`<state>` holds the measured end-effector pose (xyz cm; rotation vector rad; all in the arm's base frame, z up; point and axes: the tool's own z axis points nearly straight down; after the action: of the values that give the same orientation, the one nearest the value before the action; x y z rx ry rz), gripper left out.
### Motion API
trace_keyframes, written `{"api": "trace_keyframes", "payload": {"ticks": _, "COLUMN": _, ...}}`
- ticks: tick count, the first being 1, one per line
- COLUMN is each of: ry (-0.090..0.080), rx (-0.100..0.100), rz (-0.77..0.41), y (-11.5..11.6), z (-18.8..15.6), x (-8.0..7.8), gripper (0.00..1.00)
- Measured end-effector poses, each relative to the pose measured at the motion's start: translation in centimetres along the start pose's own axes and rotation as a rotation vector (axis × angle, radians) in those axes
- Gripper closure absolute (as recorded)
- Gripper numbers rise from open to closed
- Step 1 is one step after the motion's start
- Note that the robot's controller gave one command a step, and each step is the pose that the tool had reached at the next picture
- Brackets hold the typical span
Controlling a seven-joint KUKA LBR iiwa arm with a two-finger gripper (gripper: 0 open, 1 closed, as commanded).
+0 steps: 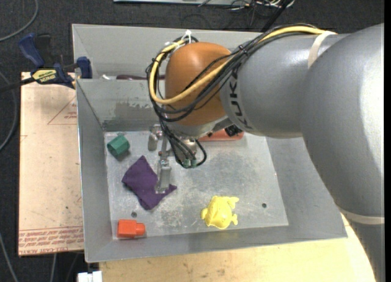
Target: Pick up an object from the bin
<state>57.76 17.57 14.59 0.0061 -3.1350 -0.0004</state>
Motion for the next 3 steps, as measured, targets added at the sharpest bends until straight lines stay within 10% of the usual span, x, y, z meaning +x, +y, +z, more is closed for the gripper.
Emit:
{"api": "trace_keyframes", "payload": {"ticks": 1, "ry": -0.007, "rx": -0.001, "rz": 0.004, "y": -0.1, "z": -0.5, "x": -0.2, "gripper": 0.0}}
{"api": "trace_keyframes", "payload": {"ticks": 3, "ry": 0.003, "rx": 0.0, "rz": 0.121, "y": 3.9, "z": 6.2, "x": 4.4, "gripper": 0.0}}
